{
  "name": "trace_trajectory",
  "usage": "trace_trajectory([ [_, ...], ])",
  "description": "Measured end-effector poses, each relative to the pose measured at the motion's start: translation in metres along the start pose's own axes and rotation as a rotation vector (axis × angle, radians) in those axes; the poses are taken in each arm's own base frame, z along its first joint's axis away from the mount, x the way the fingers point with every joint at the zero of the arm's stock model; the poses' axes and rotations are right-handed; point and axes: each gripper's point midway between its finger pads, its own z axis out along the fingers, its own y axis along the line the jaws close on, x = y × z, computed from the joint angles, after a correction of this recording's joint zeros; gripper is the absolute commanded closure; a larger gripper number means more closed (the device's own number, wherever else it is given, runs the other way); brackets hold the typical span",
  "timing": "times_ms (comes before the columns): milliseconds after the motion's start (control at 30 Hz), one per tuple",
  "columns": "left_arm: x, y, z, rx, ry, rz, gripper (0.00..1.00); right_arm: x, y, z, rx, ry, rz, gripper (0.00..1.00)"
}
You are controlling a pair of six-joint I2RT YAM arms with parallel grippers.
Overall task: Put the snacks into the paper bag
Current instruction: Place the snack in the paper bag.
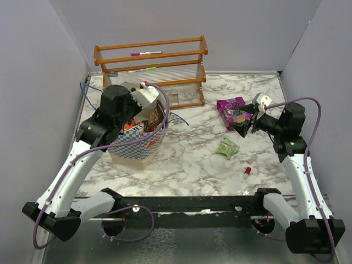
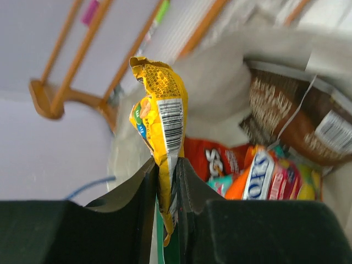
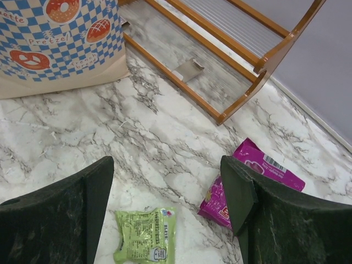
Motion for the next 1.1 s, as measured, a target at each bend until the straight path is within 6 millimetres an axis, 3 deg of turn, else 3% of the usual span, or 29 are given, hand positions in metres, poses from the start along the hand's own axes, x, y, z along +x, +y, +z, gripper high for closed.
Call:
trace_trajectory([
  [133,0.063,-0.014,0.008,-0.001,0.191,0.077,1.0,0.0,0.0,-0.001,0.004,0.0,-0.005,0.21],
  [267,0.1,-0.026,0.012,0.011,0.314,0.136,1.0,0.0,0.0,-0.001,0.006,-0.001,-0.007,0.21],
  [600,0.122,-0.024,0.029,-0.009,0.439,0.205,0.95,0.007,0.001,0.0,0.005,0.008,-0.003,0.2],
  [833,0.132,-0.023,0.038,-0.014,0.499,0.256,0.73,0.016,-0.002,0.003,0.003,0.032,0.007,0.2],
  [967,0.132,-0.02,0.04,-0.027,0.507,0.275,0.43,0.024,-0.003,0.005,0.003,0.054,0.022,0.2],
  [1100,0.127,-0.014,0.041,-0.052,0.497,0.278,0.25,0.032,-0.005,0.006,0.002,0.077,0.03,0.2],
])
